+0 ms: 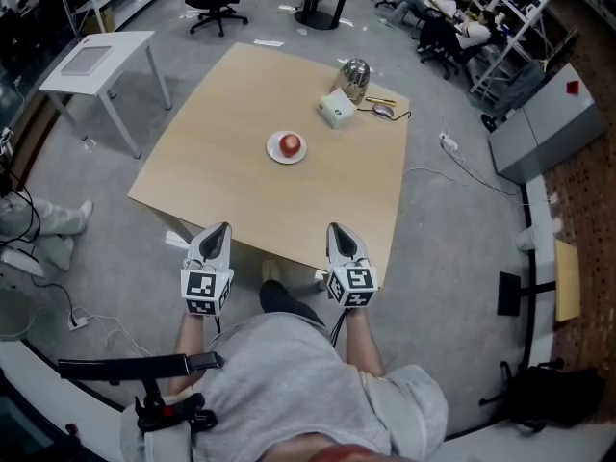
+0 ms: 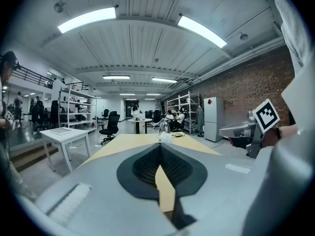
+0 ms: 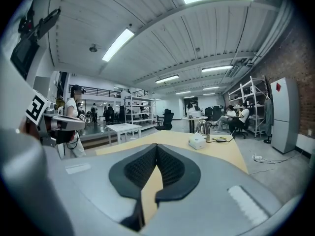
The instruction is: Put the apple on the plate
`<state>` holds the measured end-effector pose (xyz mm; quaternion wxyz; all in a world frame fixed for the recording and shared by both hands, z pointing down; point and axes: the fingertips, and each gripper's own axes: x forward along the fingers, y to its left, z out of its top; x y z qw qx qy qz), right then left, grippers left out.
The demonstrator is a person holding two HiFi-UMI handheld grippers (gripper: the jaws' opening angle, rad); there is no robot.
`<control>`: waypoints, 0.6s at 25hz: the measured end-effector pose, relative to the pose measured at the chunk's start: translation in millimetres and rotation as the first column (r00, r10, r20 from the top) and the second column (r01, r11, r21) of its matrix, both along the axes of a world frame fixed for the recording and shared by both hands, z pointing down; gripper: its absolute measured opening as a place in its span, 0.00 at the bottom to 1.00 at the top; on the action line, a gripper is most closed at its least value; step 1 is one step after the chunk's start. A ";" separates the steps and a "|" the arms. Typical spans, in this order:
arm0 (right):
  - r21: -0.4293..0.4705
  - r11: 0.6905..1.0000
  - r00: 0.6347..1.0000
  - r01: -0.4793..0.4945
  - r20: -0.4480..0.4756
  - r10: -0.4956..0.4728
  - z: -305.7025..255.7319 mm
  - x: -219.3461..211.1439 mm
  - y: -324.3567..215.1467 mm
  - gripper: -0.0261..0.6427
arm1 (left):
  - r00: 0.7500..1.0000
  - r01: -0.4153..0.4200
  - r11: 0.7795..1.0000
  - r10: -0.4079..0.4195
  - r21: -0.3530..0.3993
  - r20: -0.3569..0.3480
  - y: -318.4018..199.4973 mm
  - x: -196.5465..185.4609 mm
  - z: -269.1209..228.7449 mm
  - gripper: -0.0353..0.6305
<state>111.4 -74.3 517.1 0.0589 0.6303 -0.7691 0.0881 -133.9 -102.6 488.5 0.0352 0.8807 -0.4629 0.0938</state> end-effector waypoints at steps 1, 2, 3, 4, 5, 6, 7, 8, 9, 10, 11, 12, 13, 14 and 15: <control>-0.002 1.000 1.000 -0.001 0.003 0.001 1.5 0.5 1.3 0.05 | 1.000 -0.002 1.000 0.002 0.001 0.001 -0.2 -0.3 1.1 0.08; -0.004 1.000 1.000 -0.002 0.005 0.002 2.2 1.2 2.5 0.05 | 1.000 -0.002 1.000 0.002 0.001 0.002 -0.2 -0.8 1.2 0.08; -0.004 1.000 1.000 -0.003 0.007 0.003 1.9 1.9 4.0 0.05 | 1.000 -0.001 1.000 0.001 0.002 0.002 0.4 -1.5 0.5 0.08; -0.003 1.000 1.000 -0.004 0.006 0.004 0.6 2.6 5.5 0.05 | 1.000 0.000 1.000 0.000 0.003 0.002 1.4 -2.2 -0.6 0.08; -0.001 1.000 1.000 -0.004 0.004 0.004 -1.1 3.3 6.5 0.05 | 1.000 0.002 1.000 -0.002 0.003 0.003 2.3 -2.7 -1.6 0.08; 0.002 1.000 1.000 -0.004 0.002 0.004 -2.5 3.8 6.6 0.05 | 1.000 0.003 1.000 -0.003 0.003 0.003 2.4 -2.9 -1.9 0.08; 0.004 1.000 1.000 -0.004 0.000 0.004 -3.2 4.3 5.5 0.05 | 1.000 0.004 1.000 -0.004 0.003 0.003 1.7 -2.9 -1.6 0.08; 0.007 1.000 1.000 -0.005 0.001 0.005 -3.3 4.6 3.6 0.05 | 1.000 0.004 1.000 -0.004 0.003 0.004 0.2 -2.7 -0.7 0.08; 0.010 1.000 1.000 -0.005 0.001 0.005 -3.3 4.7 1.4 0.05 | 1.000 0.004 1.000 -0.004 0.003 0.004 -1.4 -2.5 0.3 0.08; 0.012 1.000 1.000 -0.005 0.002 0.005 -3.5 4.5 -0.3 0.05 | 1.000 0.003 1.000 -0.003 0.003 0.004 -2.4 -2.1 0.8 0.08; 0.013 1.000 1.000 -0.003 0.003 0.003 -3.9 4.3 -0.9 0.05 | 1.000 0.003 1.000 -0.003 0.003 0.005 -2.4 -1.6 0.6 0.08; 0.013 1.000 1.000 -0.002 0.004 0.002 -4.6 4.2 -0.1 0.05 | 1.000 0.003 1.000 -0.003 0.002 0.005 -0.9 -1.0 -0.2 0.08; 0.012 1.000 1.000 0.001 0.004 -0.001 -5.8 4.1 2.5 0.05 | 1.000 0.003 1.000 -0.003 0.003 0.005 2.2 -0.5 -1.8 0.08; 0.012 1.000 1.000 0.003 0.005 -0.003 -7.1 4.2 6.1 0.05 | 1.000 0.004 1.000 -0.004 0.005 0.005 6.1 -0.1 -4.1 0.08; 0.011 1.000 1.000 0.005 0.005 -0.005 -8.3 4.2 9.3 0.05 | 1.000 0.005 1.000 -0.005 0.007 0.004 9.4 0.1 -6.3 0.08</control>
